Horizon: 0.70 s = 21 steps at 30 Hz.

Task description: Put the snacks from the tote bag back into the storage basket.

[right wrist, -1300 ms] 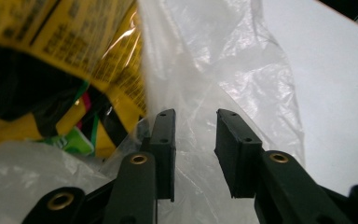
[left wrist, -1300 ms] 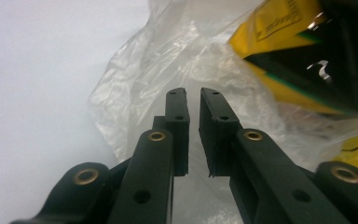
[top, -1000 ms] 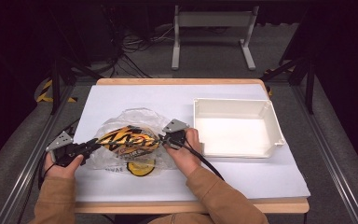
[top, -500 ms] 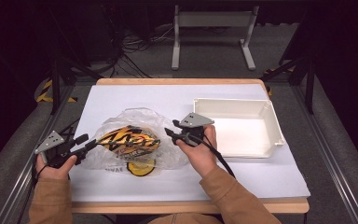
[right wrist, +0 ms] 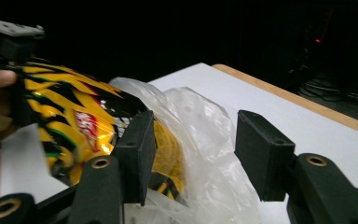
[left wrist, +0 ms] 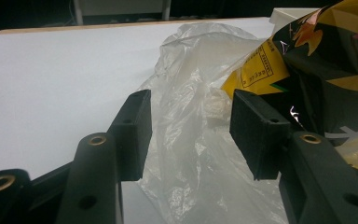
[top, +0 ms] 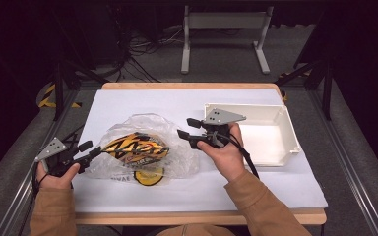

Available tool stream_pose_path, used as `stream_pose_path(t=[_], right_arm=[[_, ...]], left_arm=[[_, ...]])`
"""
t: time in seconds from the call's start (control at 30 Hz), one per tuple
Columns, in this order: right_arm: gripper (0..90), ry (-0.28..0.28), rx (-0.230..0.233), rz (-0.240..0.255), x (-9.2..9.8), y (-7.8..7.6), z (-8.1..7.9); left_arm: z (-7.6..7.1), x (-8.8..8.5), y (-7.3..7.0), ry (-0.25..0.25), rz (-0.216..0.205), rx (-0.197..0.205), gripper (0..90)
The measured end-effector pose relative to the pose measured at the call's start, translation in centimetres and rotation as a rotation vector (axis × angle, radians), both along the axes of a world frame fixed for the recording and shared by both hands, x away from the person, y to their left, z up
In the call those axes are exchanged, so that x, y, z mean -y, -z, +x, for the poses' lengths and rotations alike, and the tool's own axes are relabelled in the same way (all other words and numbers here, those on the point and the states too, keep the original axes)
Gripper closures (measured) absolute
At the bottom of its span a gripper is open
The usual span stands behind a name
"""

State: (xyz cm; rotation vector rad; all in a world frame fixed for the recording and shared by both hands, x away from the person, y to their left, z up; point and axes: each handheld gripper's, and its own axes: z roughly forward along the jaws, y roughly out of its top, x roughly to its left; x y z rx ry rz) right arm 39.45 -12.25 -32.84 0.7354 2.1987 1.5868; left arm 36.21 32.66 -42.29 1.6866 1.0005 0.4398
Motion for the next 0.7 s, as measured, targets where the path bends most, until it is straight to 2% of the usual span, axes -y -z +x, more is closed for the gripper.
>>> stream_pose_path(t=[0.2, 0.23, 0.3, 0.33, 0.37, 0.4, 0.6, 0.7], right_arm=[[41.5, -0.075, 0.01, 0.02, -0.6, -1.5, -0.7], [39.3, -0.098, 0.013, 0.012, -1.1, -1.9, -1.0], [38.2, -0.108, 0.014, 0.007, -1.3, -2.0, -1.1], [34.5, -0.143, -0.003, -0.001, -2.0, -2.1, -1.2], [34.5, -0.143, -0.003, -0.001, -2.0, -2.1, -1.2], [31.5, -0.171, -0.011, -0.011, -2.7, -2.1, -1.3], [27.7, -0.234, -0.02, -0.031, -4.4, -1.8, -1.4], [25.8, -0.251, -0.03, -0.059, -5.2, -1.3, -1.3]], left_arm=[[-0.1, -0.1, -0.1, 0.001, -0.004, 0.0, 49.4], [-0.1, -0.1, 0.0, 0.001, -0.004, -0.001, 49.4], [-0.1, -0.1, 0.0, 0.001, -0.004, 0.0, 49.4], [-0.1, -0.1, -0.1, 0.002, -0.005, 0.002, 49.4], [-0.1, -0.1, -0.1, 0.002, -0.005, 0.002, 49.4], [-0.2, -0.2, -0.1, -0.004, -0.005, 0.017, 49.5], [-0.4, -0.4, -0.2, -0.01, -0.011, 0.022, 49.8], [-0.4, -0.4, -0.2, -0.011, -0.013, 0.024, 49.8]])
